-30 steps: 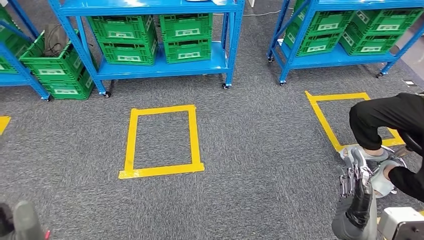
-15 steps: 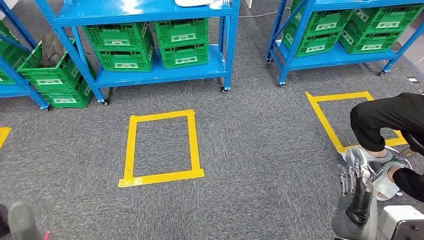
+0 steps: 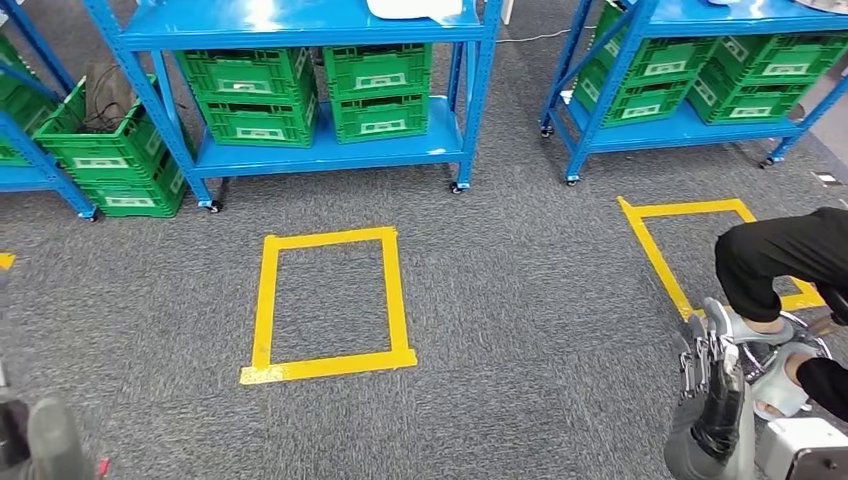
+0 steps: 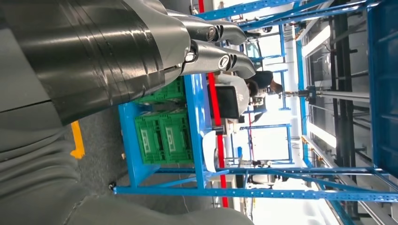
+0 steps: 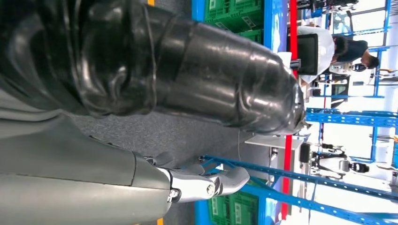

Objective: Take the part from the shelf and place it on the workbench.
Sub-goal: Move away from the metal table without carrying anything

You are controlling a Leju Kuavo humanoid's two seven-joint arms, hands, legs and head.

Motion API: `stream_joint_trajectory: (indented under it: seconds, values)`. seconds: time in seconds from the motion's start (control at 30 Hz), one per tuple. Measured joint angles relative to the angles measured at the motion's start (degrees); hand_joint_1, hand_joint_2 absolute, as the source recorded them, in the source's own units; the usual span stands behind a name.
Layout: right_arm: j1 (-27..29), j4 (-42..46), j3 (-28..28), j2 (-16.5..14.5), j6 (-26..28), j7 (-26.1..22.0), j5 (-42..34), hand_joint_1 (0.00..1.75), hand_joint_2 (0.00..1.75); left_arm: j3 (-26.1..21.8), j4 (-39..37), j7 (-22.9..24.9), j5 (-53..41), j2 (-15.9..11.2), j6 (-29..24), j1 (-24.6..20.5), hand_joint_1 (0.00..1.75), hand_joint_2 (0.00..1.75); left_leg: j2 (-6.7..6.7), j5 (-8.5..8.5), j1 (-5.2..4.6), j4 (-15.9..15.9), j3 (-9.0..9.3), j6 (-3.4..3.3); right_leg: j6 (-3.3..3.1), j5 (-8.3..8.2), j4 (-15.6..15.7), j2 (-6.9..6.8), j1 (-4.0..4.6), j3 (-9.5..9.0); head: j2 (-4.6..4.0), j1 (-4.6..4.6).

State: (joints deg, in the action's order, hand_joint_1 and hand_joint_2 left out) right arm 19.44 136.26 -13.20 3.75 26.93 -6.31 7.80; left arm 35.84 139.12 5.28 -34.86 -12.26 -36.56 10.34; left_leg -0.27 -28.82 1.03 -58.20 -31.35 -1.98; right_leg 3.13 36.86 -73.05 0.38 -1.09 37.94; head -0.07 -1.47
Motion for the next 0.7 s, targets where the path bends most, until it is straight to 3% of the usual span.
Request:
stream_joint_trajectory:
  seconds: [0.03, 0.07, 0.13, 0.17, 0.27, 0.33, 0.4, 0.47, 0.5, 0.53, 0.57, 0.63, 0.7]
  values:
    - [0.02, 0.00, 0.00, 0.01, 0.00, 0.01, 0.02, 0.00, 0.00, -0.01, 0.00, 0.04, -0.11, 0.00, 0.02, 0.00, 0.00, 0.00, -0.05, -0.33, -0.16, 0.00, 0.40, -0.05, -0.25, -1.18, -0.19, 0.00, 0.10, 0.88, 0.00, -0.19]
    - [0.01, 0.00, -0.01, 0.02, 0.00, 0.02, 0.02, 0.00, 0.00, -0.01, 0.00, 0.07, -0.19, 0.00, 0.03, 0.00, 0.00, 0.00, -0.11, -0.67, -0.29, 0.01, 0.91, -0.07, -0.63, -3.36, 1.89, 0.00, 0.27, 0.59, 0.00, -0.35]
    - [-0.02, 0.00, -0.02, 0.03, 0.00, 0.03, 0.03, 0.00, 0.00, -0.01, 0.00, 0.08, -0.28, 0.01, 0.03, -0.01, 0.00, 0.00, -0.18, -1.43, -0.49, 0.07, 1.78, 0.04, -1.62, -8.02, 9.19, -0.02, 0.82, -1.92, 0.00, -0.66]
    - [-0.03, 0.01, -0.03, 0.03, 0.00, 0.04, 0.03, 0.00, 0.00, -0.01, -0.01, 0.07, -0.31, 0.01, 0.03, -0.01, 0.00, 0.00, -0.21, -1.86, -0.54, 0.13, 1.99, 0.23, -2.03, -9.13, 12.07, -0.06, 1.10, -3.05, 0.00, -0.71]
    - [-0.03, 0.02, -0.07, 0.04, 0.00, 0.06, 0.07, 0.00, 0.00, 0.01, 0.00, 0.07, -0.33, 0.02, 0.03, -0.03, 0.00, 0.00, -0.22, -2.83, -0.36, 0.67, 2.52, 1.17, -2.75, -8.63, 14.56, -0.05, 1.75, -4.41, 0.00, -0.81]
    - [-0.01, 0.02, -0.11, 0.02, 0.00, 0.06, 0.09, 0.00, 0.00, 0.01, 0.05, 0.03, -0.33, -0.01, 0.02, -0.04, 0.00, 0.00, -0.07, -3.32, -0.31, 0.25, 2.95, 1.70, -3.20, -8.96, 15.65, 0.05, 1.52, -5.86, 0.00, -0.84]
    - [-0.02, 0.02, -0.17, 0.02, 0.00, 0.07, 0.12, 0.00, 0.00, 0.01, 0.10, -0.01, -0.31, -0.01, 0.01, -0.04, 0.00, 0.00, 0.03, -5.28, -0.29, -4.23, 0.91, 2.08, -3.63, -9.37, 16.64, 0.03, 1.15, -7.37, 0.00, -0.23]
    - [-0.05, 0.01, -0.20, 0.03, 0.00, 0.08, 0.14, 0.00, 0.00, 0.01, 0.10, -0.01, -0.23, -0.02, 0.01, -0.01, 0.00, 0.00, 0.04, -7.73, -0.16, -11.65, -3.95, 2.38, -3.90, -8.92, 16.74, -0.05, 1.15, -7.98, 0.00, 0.56]
    - [-0.04, 0.00, -0.21, 0.03, 0.00, 0.08, 0.14, 0.00, 0.00, 0.01, 0.09, -0.01, -0.19, -0.04, 0.01, 0.03, 0.00, 0.00, 0.04, -7.91, -0.11, -14.16, -6.08, 2.45, -3.92, -8.55, 16.73, -0.05, 1.15, -8.31, 0.00, 0.83]
    - [-0.03, 0.00, -0.22, 0.03, 0.00, 0.08, 0.14, 0.00, 0.00, 0.01, 0.09, -0.01, -0.15, -0.04, 0.01, 0.03, 0.00, 0.00, 0.05, -6.91, -0.10, -14.74, -7.34, 2.47, -3.86, -8.11, 16.73, -0.01, 1.16, -8.78, 0.00, 1.09]
    - [-0.03, 0.00, -0.24, 0.03, 0.00, 0.08, 0.14, 0.00, 0.00, 0.01, 0.09, -0.01, -0.16, -0.04, 0.01, 0.03, 0.00, 0.00, 0.05, -4.76, -0.10, -13.07, -7.45, 2.40, -3.77, -7.60, 16.73, 0.03, 1.16, -9.41, 0.00, 1.35]
    - [-0.03, -0.01, -0.25, 0.03, 0.00, 0.08, 0.14, 0.00, 0.00, 0.01, 0.08, -0.02, -0.27, -0.04, 0.01, 0.02, 0.00, 0.00, 0.06, 0.49, -0.16, -5.87, -5.26, 2.10, -3.44, -6.40, 16.74, 0.12, 1.20, -10.65, 0.00, 1.85]
    - [-0.06, -0.01, -0.26, 0.03, 0.00, 0.07, 0.14, 0.00, 0.00, 0.01, 0.10, -0.03, -0.37, -0.03, 0.01, 0.04, 0.00, 0.00, 0.05, 2.52, -0.35, -1.00, -2.83, 1.74, -2.82, -5.27, 16.66, 0.20, 1.32, -11.12, 0.00, 2.12]
